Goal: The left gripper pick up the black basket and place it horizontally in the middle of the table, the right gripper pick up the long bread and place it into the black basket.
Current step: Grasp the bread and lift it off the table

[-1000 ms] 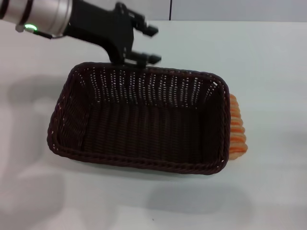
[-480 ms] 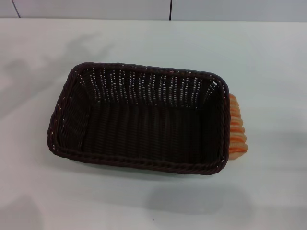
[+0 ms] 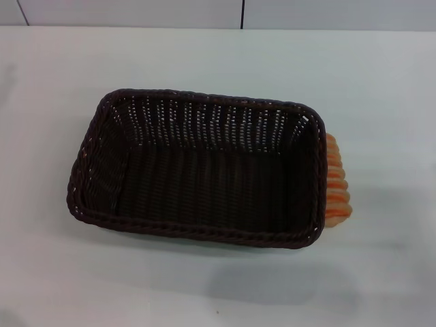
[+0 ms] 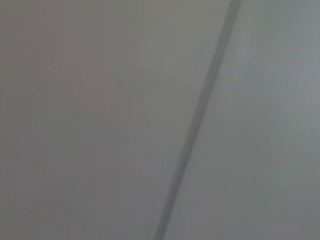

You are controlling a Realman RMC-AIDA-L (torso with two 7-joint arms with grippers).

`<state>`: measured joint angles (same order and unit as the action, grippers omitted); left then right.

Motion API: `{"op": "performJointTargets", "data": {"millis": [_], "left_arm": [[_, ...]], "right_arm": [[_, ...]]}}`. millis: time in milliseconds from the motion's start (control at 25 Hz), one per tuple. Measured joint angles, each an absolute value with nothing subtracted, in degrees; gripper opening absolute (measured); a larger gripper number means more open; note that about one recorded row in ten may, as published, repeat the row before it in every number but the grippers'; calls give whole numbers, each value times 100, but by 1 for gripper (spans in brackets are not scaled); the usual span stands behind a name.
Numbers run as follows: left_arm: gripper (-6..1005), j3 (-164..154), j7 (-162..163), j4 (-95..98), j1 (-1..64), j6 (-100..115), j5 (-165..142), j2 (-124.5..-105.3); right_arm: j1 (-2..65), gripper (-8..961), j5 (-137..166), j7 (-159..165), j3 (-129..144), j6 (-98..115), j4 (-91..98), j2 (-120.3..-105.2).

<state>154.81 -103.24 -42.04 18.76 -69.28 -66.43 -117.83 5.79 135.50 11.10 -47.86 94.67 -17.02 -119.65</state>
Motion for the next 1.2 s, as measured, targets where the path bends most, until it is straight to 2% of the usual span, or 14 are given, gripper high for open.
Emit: {"op": "performJointTargets", "data": {"millis": [240, 400, 600, 1200], "left_arm": [[602, 15682, -10571, -3825, 1501, -6619, -6667, -11765], [603, 15656, -10541, -3850, 1349, -6591, -6667, -11729], [603, 15646, -10538, -3875, 1287, -6583, -6673, -11704], [603, 15618, -10539, -3892, 1308, -6448, -6824, -11645]], "right_arm": [[595, 611, 13614, 1502, -4076, 9038, -1830, -11891], [724, 627, 13685, 2081, -3630, 8565, -1793, -11786], [901, 707, 13701, 2155, -3464, 8422, -1478, -11900], [975, 702, 13711, 2260, -2929, 7453, -1876, -11907]]}}
